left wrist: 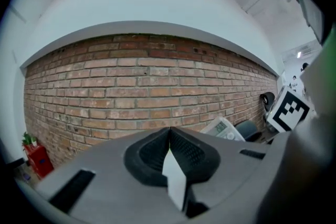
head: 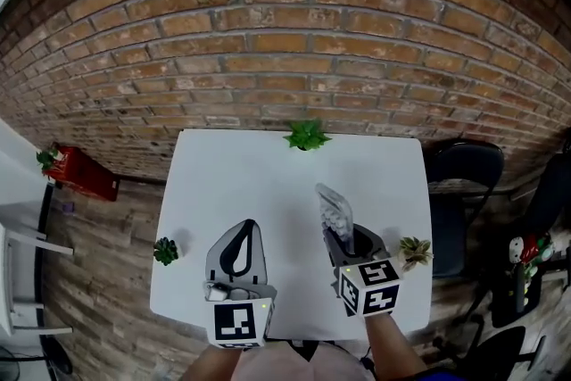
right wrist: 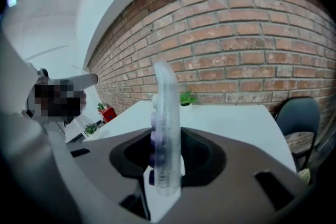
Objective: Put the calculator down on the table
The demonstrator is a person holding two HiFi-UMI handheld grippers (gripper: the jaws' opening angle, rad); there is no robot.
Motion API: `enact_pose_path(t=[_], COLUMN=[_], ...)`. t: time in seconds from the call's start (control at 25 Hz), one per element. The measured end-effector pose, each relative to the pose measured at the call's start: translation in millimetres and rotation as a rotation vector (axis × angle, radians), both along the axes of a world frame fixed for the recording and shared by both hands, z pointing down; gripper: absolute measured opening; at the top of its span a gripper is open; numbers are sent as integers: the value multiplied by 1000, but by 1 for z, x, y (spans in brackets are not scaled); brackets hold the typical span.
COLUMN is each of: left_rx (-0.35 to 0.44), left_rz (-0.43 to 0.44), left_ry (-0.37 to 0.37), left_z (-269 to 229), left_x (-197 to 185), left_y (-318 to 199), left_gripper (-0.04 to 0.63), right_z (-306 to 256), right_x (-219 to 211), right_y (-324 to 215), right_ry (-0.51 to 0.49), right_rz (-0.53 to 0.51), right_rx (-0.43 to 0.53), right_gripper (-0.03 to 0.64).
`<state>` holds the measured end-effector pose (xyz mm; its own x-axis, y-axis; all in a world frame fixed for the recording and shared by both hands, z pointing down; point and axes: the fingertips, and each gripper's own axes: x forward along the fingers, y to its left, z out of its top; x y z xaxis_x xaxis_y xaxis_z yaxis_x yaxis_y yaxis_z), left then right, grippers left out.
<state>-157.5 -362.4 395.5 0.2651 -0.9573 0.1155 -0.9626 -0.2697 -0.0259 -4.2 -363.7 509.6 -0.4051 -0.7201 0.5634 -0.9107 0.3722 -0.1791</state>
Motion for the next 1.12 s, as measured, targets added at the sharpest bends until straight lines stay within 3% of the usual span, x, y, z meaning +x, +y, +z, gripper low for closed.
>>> enact_pose_path(t=[0.32, 0.48, 0.64, 1.12], left_rx=[-136, -180, -188, -196], left_rz=[46, 64, 69, 99], left_ry=[17, -13, -10, 5], left_z=[53, 75, 80, 86], left_x=[-7, -15, -17, -17], left_y=[-11, -18, -25, -31], left_gripper=[14, 14, 14, 14], right_z=[67, 86, 98, 115], right_x=[-7, -8, -9, -14], right_y=[3, 0, -1, 1], right_ry=[-17, -32, -86, -118], right_rz=[56, 96, 136, 175], right_rx=[-190, -258, -321, -401], right_gripper=[133, 133, 135, 140])
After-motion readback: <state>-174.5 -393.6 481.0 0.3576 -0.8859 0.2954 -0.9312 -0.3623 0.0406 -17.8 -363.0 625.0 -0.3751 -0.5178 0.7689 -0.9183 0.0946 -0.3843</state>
